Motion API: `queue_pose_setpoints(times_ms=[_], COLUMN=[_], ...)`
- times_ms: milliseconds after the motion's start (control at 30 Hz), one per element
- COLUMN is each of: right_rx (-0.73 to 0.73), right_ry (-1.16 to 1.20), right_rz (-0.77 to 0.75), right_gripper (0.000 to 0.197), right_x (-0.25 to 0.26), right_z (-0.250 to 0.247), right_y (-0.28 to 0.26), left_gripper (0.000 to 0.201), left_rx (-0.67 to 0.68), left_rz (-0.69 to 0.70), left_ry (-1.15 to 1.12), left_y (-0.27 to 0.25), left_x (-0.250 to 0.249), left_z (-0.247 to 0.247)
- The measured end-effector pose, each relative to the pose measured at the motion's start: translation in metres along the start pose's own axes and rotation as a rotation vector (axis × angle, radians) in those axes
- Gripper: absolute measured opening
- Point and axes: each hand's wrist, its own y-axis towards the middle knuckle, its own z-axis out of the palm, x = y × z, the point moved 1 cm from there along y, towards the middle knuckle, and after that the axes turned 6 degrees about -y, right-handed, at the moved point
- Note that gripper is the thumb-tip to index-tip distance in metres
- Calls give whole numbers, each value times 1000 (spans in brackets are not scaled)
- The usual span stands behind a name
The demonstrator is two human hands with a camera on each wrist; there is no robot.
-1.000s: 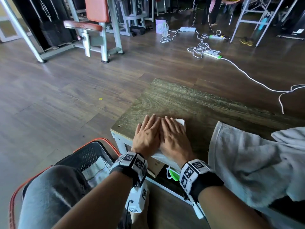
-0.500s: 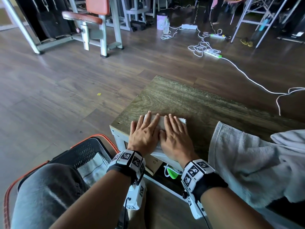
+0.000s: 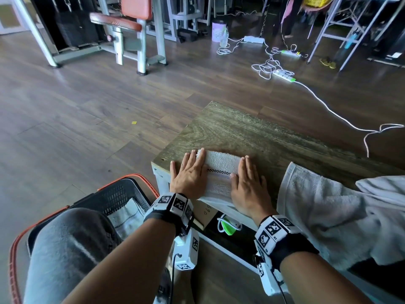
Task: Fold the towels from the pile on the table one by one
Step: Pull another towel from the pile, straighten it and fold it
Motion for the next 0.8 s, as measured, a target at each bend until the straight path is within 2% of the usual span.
queue_pose_setpoints(times_ms=[267,400,500,600,700,800], right_rx=[124,162,181,150,176,235], right_ry=[-26,-58,-51,10,209,483], right_rz=[106,98,111,160,273,327], right_gripper=[66,66,64,51,66,72], right_x=[-2,1,3,10,23,51], right_z=[-16,-26,-39,-59,-78,-97], right_y=[-19,-31,-47,-64,-81,-99], left_gripper=[60,47,37,30,33,28], left_rx=[-31,-115,-95,-56,-1,39], left_rz=[-111,-115,-127,-94,-40,35], left_ry=[-61,-108,-128,-367,-703,-815], left_y=[-8,-15,-30,-43,-58,-76], left_x=[-7,-15,-28,-30,-36,-47], left_z=[1,-13,-29,-37,-53,-84])
